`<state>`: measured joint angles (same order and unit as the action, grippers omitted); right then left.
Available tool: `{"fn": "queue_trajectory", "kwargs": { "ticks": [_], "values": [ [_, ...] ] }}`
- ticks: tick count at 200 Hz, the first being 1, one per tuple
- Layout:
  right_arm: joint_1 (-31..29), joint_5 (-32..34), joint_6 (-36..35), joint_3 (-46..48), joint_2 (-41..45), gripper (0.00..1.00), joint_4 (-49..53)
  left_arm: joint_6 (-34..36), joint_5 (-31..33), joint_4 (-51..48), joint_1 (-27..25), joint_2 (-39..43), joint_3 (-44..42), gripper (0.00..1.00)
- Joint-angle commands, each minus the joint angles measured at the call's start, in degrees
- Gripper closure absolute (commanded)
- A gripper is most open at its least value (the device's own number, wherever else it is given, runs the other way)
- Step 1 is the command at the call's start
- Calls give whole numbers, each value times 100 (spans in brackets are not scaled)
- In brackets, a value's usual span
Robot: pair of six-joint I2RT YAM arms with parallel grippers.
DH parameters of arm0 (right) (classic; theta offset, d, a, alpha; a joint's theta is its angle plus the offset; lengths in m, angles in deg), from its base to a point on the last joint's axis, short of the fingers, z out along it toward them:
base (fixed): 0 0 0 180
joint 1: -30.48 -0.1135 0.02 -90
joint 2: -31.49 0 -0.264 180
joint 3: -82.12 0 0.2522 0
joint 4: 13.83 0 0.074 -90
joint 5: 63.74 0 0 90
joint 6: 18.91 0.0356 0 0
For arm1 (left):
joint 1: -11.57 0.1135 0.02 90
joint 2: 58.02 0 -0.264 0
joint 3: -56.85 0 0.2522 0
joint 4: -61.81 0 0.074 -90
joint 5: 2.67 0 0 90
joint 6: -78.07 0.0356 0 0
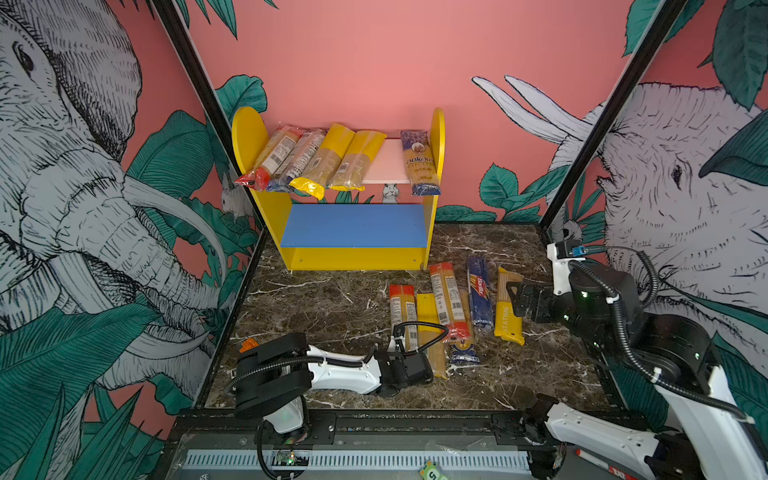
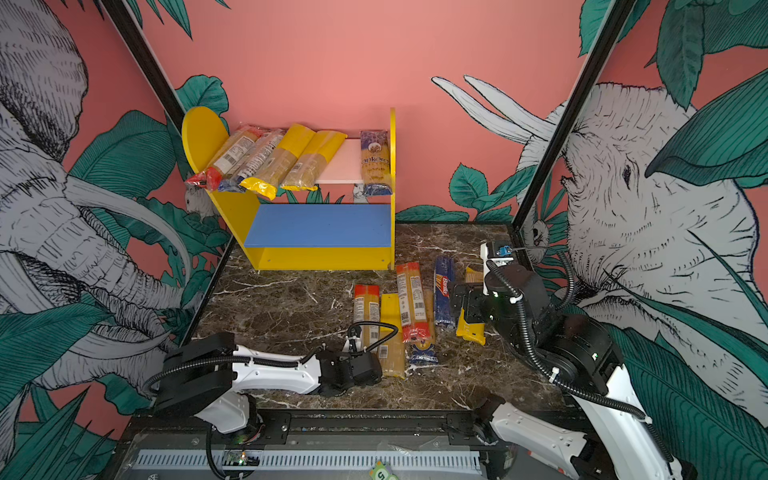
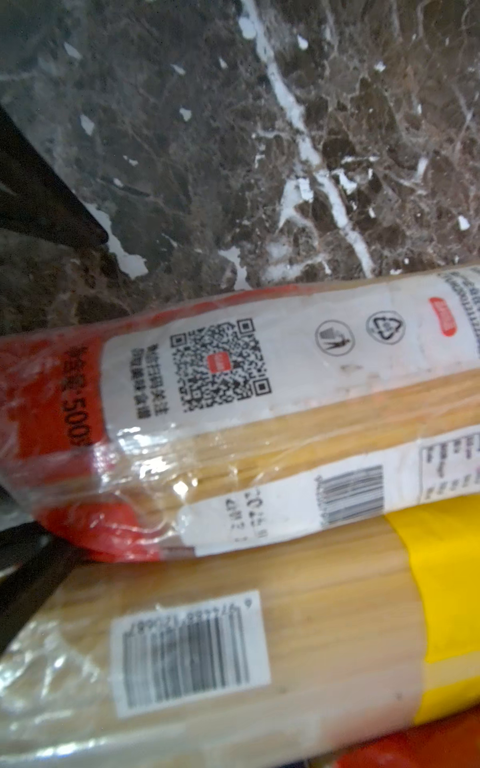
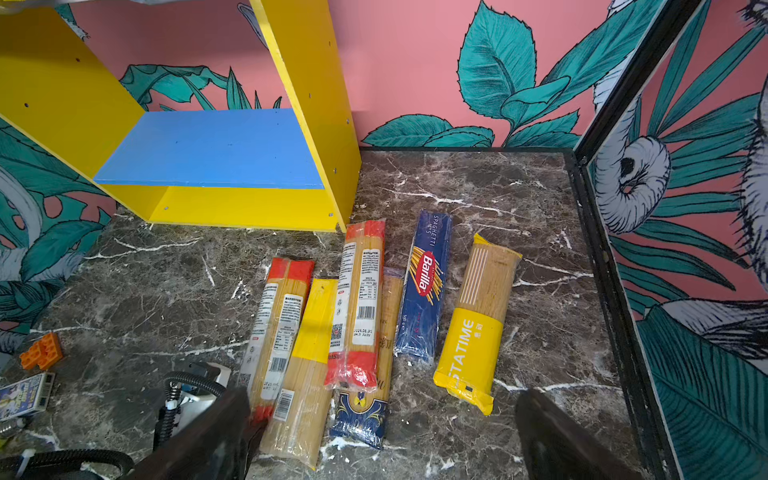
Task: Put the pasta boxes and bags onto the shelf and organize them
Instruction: 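Lower the left gripper onto a red-banded spaghetti bag and grasp it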
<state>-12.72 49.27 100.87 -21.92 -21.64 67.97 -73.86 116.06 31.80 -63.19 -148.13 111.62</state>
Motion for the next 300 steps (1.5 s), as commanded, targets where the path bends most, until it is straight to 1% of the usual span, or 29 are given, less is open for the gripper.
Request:
{"fn": "queue_trajectory", "kwargs": {
  "ticks": [1,31,47,74,102,147,160,186,212,243,269,300],
  "values": [
    [-26,108,-91,-112,-103,1,-22,-468,69,-307,339,316,-471,1],
    [-27,82,-183,-122,-206,1,-92,-395,209,-761,652,1109,-813,1],
    [-26,63,-210,-89,-241,1,-174,-203,226,-802,714,1474,-893,1],
    [-21,47,-235,7,-278,1,-293,278,157,-935,715,1701,-722,1],
    [-14,-37,-197,148,-304,1,-446,1005,-68,-572,716,1764,-644,1],
    [-14,-236,-85,384,-354,1,-634,1644,-91,338,715,2090,-939,1],
    [-14,-356,-47,475,-389,1,-692,1828,-84,499,748,2044,-972,1],
    [-16,-683,52,652,-510,1,-797,2057,-365,727,986,1688,-964,1],
    [-13,-878,133,848,-635,1,-926,2278,-455,948,1140,1392,-936,1],
    [-13,-1114,180,863,-847,1,-993,2564,-632,1261,1422,1261,-1019,1],
    [-13,-1175,200,829,-1011,1,-955,2673,-999,1748,1661,1129,-1196,1],
    [-14,-1169,216,752,-1149,1,-883,2661,-1248,2116,1675,781,-1230,1]
  ]
}}
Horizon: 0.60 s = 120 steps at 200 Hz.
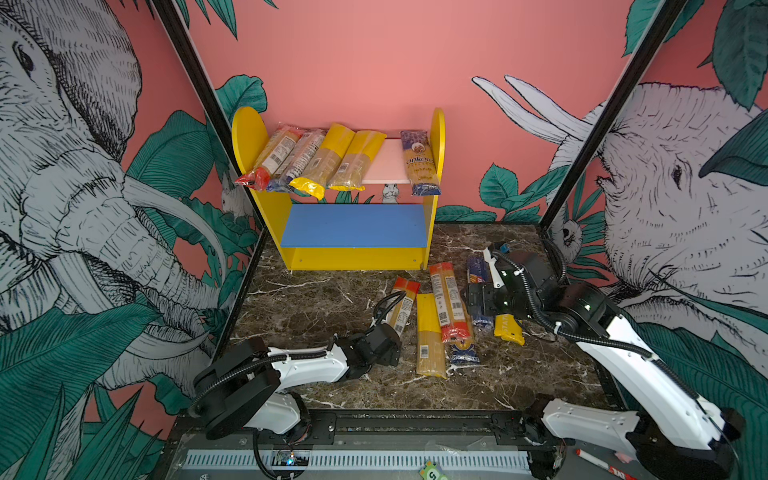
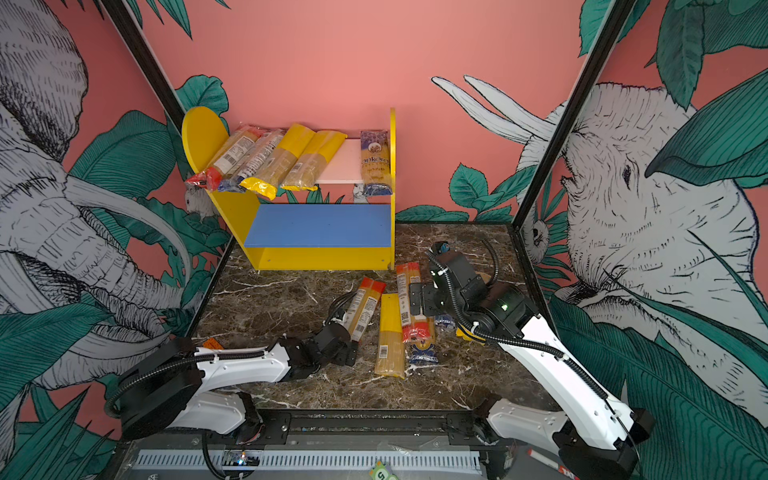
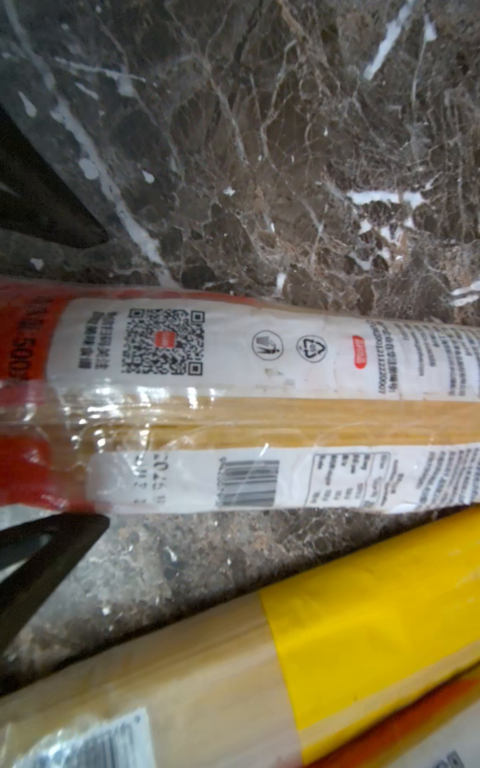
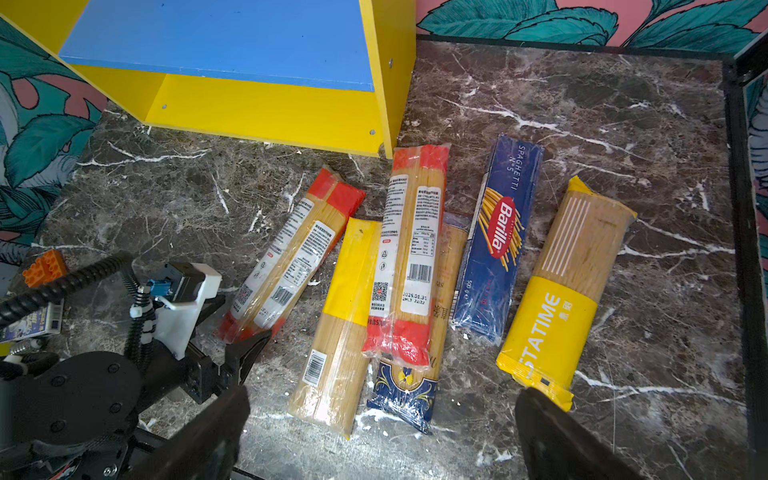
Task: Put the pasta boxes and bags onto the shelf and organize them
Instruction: 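Lower the left gripper onto a red-banded spaghetti bag and grasp it, then lift the red-banded bag with the left gripper toward the shelf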
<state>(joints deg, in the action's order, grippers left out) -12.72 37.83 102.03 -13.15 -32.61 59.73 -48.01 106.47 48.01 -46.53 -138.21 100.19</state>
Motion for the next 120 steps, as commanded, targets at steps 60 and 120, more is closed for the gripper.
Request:
{"fn": "queue_trajectory", "kwargs": {
  "ticks": [60,120],
  "values": [
    [-13,64,23,-381,-161,1,326,-166,-588,1227,1,-1089,-130,1],
    [-14,236,-12,-484,-24,1,654,-536,-939,1419,-69,-1822,-451,48]
  ]
}}
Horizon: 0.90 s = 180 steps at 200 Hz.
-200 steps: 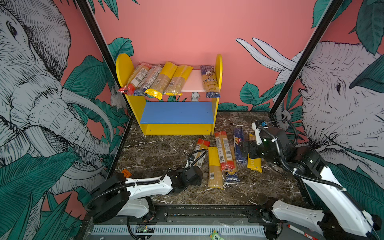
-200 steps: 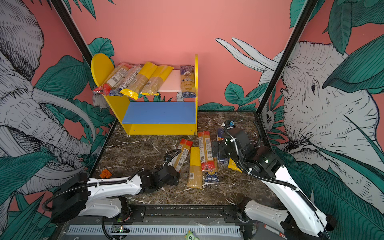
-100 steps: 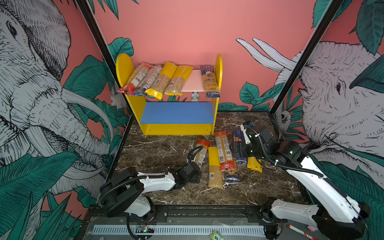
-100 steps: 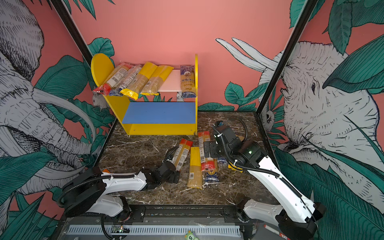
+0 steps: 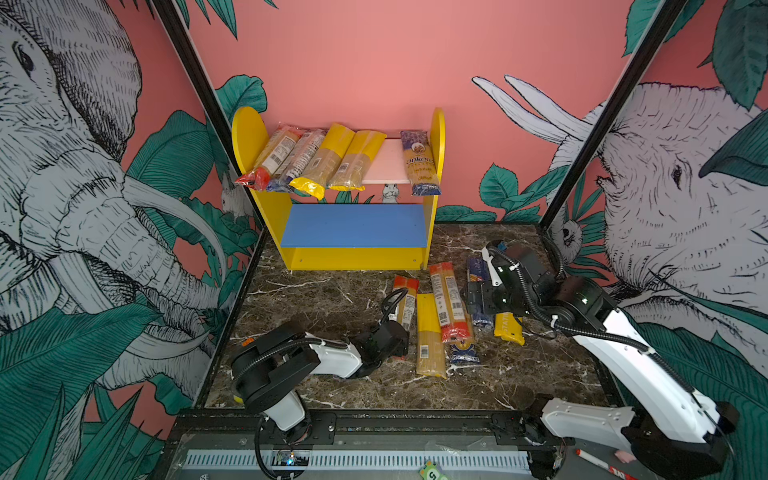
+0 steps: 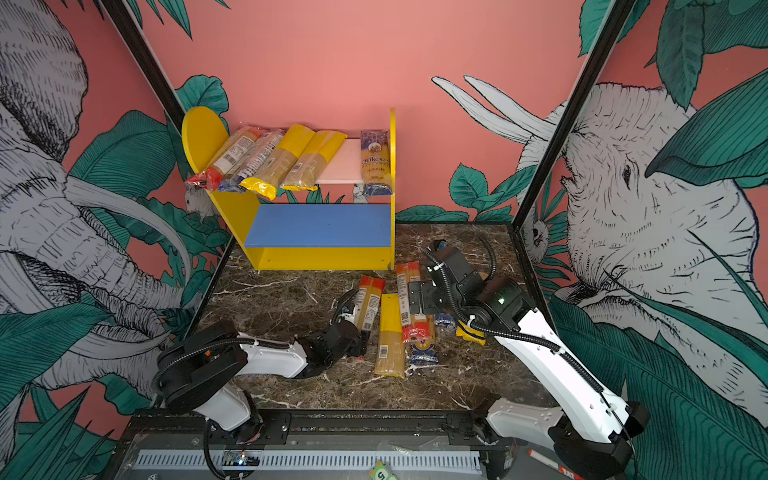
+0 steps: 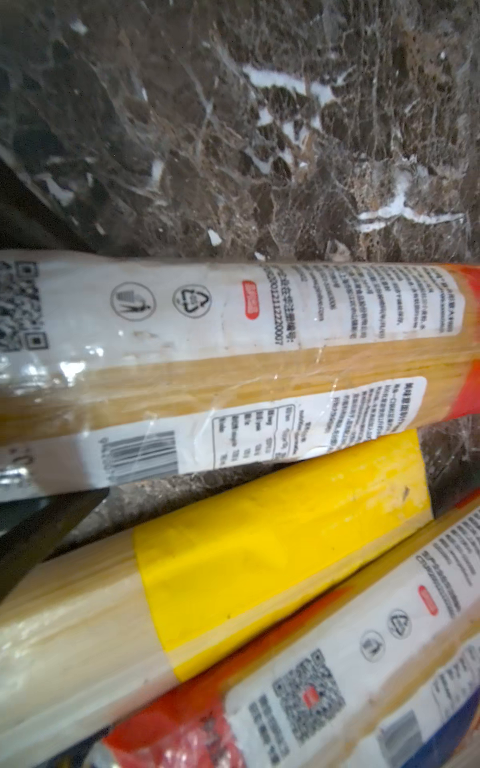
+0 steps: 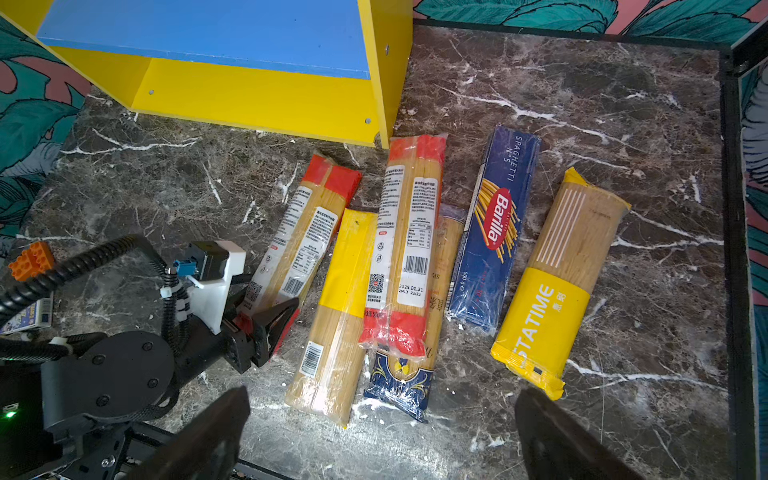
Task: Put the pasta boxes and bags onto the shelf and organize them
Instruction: 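Lift the red-banded bag with the left gripper toward the shelf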
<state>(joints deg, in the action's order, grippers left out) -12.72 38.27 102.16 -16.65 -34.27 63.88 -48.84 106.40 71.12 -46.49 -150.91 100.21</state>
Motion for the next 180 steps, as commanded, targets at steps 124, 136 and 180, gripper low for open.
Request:
{"fn": "queue_trajectory", "kwargs": {
  "ticks": [124,136,180],
  "values": [
    [19,-125,-117,-246,186,1,-37,82,-358,-2907,-73,1519,11,100],
    [56,-227,-123,-241,201,1,-98,159,-173,-3227,-74,1928,101,100],
    [201,-586,-59,-60,325,1,-374,388,288,-4230,-72,3122,535,100]
  ]
}}
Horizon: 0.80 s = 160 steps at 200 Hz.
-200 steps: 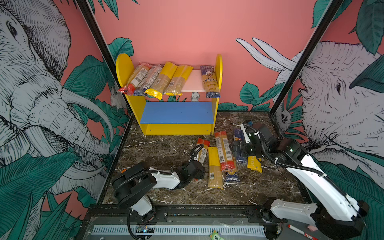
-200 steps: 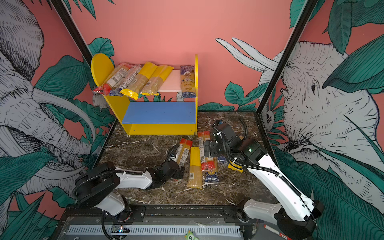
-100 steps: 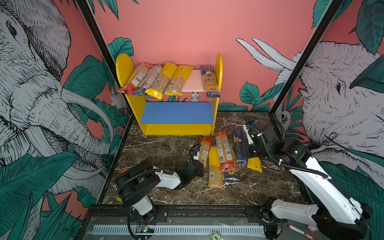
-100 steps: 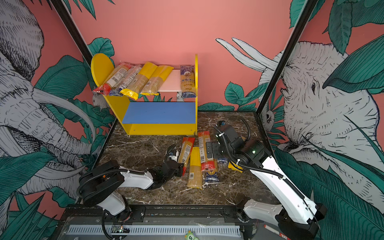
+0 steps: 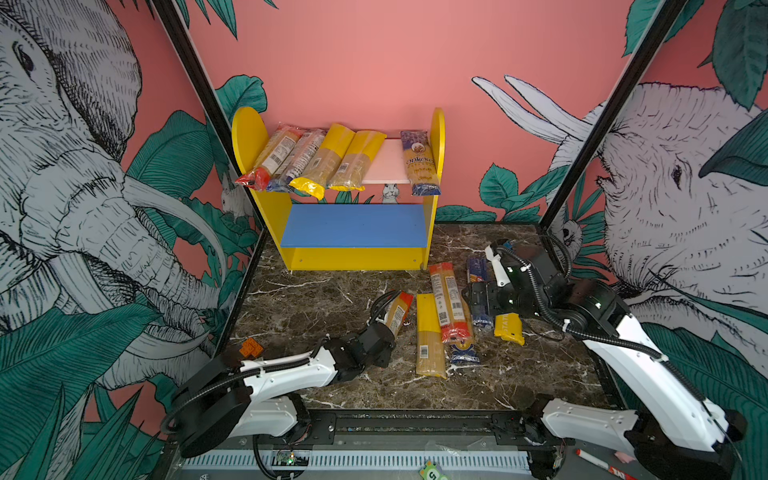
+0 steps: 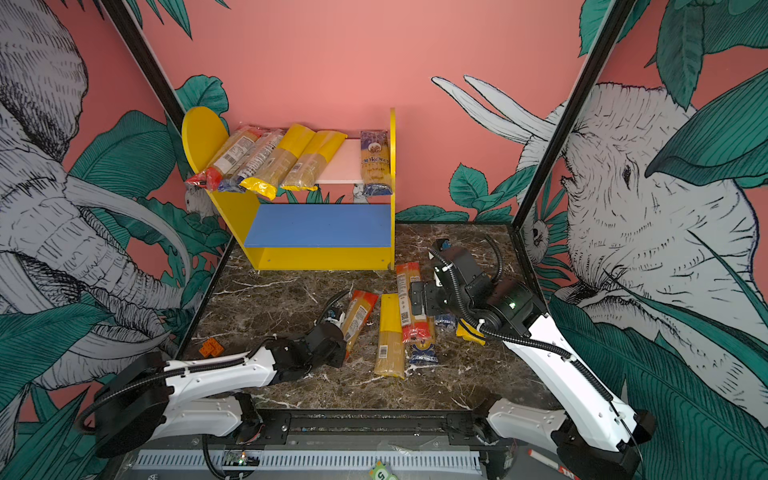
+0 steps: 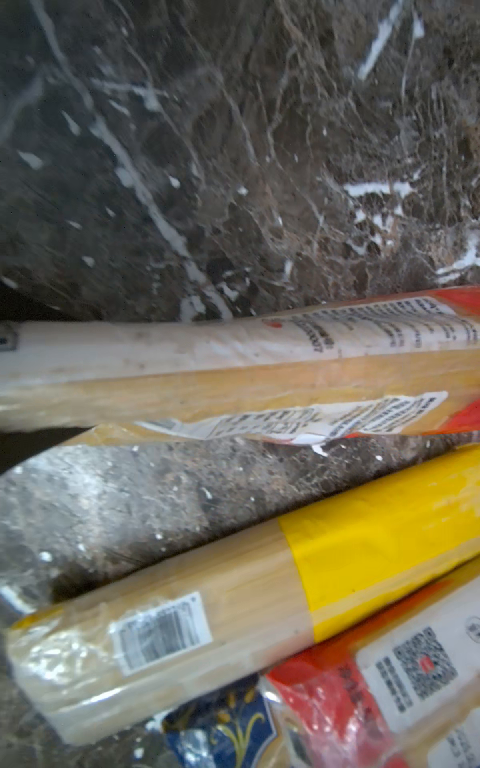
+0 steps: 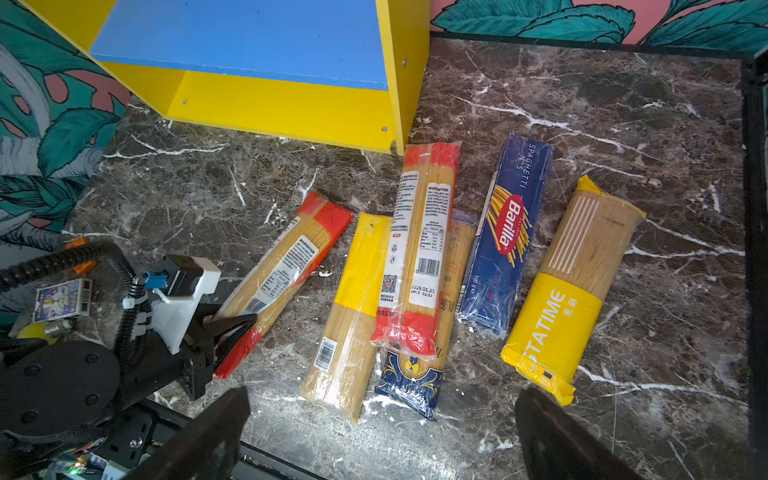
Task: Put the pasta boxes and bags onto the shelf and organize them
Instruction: 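Lift the red-banded bag with the left gripper toward the shelf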
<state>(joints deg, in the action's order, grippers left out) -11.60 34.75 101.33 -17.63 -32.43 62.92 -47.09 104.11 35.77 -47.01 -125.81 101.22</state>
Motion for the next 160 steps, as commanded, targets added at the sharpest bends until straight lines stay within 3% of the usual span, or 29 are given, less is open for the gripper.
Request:
{"fn": "queue_trajectory", "kwargs": {
  "ticks": [1,47,90,160],
  "values": [
    [97,-243,25,43,142,1,-287,212,523,-710,-21,637,445,100],
    [223,-513,46,161,205,1,-484,416,816,-1554,-21,1580,796,100],
    [245,-546,0,107,53,1,-395,729,1209,-2782,-21,2213,1665,100],
    [260,-616,-12,-24,-102,1,-554,1413,1431,-3880,-21,2493,3401,100]
  ]
}}
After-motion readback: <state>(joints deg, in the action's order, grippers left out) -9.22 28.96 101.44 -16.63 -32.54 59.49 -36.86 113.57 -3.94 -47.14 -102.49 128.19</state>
